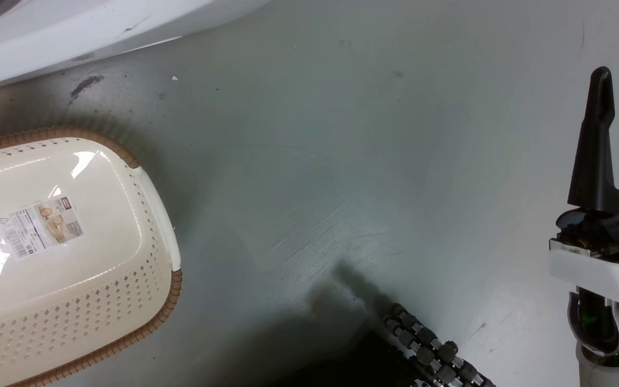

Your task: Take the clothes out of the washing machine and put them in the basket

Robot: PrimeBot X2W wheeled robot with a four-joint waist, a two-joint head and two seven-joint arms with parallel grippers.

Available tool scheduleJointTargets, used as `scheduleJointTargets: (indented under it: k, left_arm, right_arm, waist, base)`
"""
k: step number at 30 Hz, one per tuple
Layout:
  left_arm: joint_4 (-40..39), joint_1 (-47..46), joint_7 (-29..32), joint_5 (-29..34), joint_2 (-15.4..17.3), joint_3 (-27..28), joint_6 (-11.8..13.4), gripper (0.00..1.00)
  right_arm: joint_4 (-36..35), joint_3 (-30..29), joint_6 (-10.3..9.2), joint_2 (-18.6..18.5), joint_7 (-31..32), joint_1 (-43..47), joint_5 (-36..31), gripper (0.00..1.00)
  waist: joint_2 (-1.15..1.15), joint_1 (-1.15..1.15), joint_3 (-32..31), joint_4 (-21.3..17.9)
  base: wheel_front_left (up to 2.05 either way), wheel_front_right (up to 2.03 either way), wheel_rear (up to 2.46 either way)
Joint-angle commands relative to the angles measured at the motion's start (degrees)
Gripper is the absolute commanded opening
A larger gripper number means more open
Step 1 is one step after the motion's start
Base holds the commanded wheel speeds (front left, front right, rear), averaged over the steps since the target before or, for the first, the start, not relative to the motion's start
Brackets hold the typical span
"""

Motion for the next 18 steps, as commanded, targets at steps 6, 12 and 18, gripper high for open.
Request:
scheduleJointTargets:
  k: [6, 12, 18]
  left_arm:
    - [0.04, 3.64, -2.73, 0.08, 0.5, -1.25, -0.25, 0.0]
    - [0.26, 5.44, -10.83, -1.66, 0.89, -0.74, -0.78, 0.0]
    - [1.58, 9.99, -20.89, -3.79, 0.24, -0.35, -1.07, 0.0]
  right_arm:
    - [0.12, 0.24, -0.04, 0.03, -0.12, -1.34, -0.2, 1.0]
    - [0.71, -0.22, -0.04, 0.03, -0.12, -1.27, -1.4, 1.0]
    - [1.11, -0.23, -0.04, 0.02, -0.12, -0.59, -2.97, 1.0]
  waist:
    - [0.0, 0.0, -0.68, 0.41]
    - [0.0, 0.0, -4.31, 1.46]
    - [0.0, 0.0, -8.42, 2.98]
  base:
    - [0.0, 0.0, 0.0]
    - [0.0, 0.0, 0.0]
    - [0.0, 0.0, 0.0]
